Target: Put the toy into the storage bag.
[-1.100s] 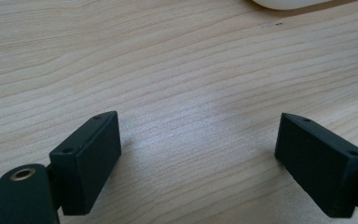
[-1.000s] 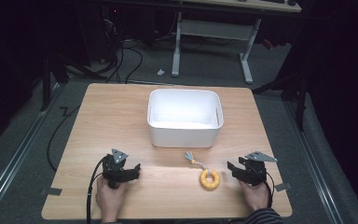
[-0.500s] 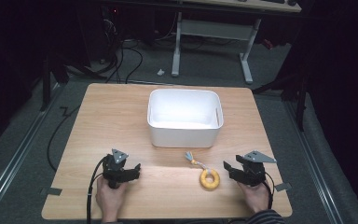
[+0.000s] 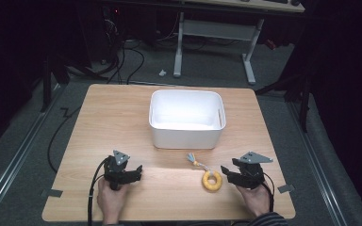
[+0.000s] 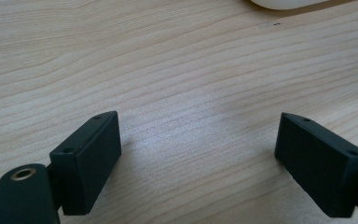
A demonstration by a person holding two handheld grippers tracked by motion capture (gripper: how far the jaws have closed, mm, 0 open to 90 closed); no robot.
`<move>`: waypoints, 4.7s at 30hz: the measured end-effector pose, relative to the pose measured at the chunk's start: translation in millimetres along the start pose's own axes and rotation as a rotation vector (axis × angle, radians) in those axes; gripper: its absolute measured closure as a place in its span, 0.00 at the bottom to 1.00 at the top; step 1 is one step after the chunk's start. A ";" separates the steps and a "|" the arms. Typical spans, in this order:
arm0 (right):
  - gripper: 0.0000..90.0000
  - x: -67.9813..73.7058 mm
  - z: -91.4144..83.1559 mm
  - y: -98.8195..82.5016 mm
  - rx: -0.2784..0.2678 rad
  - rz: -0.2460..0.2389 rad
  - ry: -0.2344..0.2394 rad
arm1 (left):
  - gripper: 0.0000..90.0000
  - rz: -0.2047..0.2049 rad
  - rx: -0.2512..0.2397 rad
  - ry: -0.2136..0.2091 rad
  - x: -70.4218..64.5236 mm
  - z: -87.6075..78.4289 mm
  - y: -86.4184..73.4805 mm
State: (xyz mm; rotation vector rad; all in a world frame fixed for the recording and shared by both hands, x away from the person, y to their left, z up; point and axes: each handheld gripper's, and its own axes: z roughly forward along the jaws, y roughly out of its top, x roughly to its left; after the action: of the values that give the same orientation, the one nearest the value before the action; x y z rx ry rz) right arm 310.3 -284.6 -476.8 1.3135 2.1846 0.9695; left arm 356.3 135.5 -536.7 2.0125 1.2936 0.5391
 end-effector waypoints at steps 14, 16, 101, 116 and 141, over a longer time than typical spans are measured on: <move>0.56 15.0 15.0 4.6 0.105 -0.035 0.062 | 0.16 0.003 0.002 -0.001 -0.1 -0.2 0.0; 0.57 16.5 17.9 4.7 0.123 -0.051 0.066 | 0.16 0.003 0.001 -0.001 -0.2 -0.1 0.0; 0.79 17.6 7.2 6.6 0.109 -0.077 0.145 | 0.16 0.000 0.000 -0.002 -0.2 -0.1 -0.1; 0.79 15.9 -4.8 16.1 0.089 -0.093 0.165 | 0.16 0.000 0.000 -0.002 -0.1 -0.1 0.0; 0.79 5.6 -38.8 39.4 0.034 -0.098 0.185 | 0.17 0.000 0.000 -0.002 -0.1 -0.1 0.0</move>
State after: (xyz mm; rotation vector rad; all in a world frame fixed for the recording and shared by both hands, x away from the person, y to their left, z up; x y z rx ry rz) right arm 305.9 -281.0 -421.6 1.1605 2.3888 1.0563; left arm 356.2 135.4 -536.7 2.0125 1.2922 0.5377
